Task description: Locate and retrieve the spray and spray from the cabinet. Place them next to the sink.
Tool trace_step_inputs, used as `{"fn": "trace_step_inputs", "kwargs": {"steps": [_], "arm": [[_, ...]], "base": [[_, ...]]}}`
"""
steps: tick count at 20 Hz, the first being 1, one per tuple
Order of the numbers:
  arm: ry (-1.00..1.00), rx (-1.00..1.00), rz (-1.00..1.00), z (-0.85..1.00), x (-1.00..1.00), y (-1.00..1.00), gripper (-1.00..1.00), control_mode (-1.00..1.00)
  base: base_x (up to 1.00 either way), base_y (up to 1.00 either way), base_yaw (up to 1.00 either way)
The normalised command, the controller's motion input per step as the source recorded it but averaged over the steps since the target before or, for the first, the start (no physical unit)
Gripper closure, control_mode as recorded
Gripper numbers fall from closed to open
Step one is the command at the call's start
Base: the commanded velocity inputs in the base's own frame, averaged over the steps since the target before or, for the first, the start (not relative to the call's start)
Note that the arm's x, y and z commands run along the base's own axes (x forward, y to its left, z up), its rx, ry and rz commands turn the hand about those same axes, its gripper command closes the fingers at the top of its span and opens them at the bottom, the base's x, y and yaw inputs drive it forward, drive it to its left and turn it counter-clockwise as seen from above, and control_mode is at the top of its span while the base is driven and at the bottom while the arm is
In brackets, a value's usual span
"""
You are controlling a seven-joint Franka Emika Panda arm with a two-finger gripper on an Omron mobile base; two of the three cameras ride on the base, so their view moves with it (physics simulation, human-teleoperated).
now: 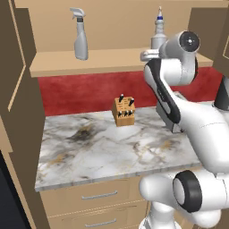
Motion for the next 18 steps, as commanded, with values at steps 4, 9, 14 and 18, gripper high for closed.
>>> {"fn": "trace_step_inputs", "kwargs": {"steps": [4,9,14,18], "arm": [[-0.12,0.00,0.00,0.01,-0.94,-0.03,1.00,-1.00],[-0.26,0.06,0.00,0.00,-0.85,0.00,1.00,-1.00],[-0.23,0.01,0.00,0.00,-0.75,0.00,1.00,-1.00],[-0.18,0.00,0.00,0.00,-0.73,0.00,1.00,-1.00]], "base": [[0.00,0.00,0.00],[0.00,0.00,0.00],[0.00,0.00,0.00],[0.00,0.00,0.00]]}}
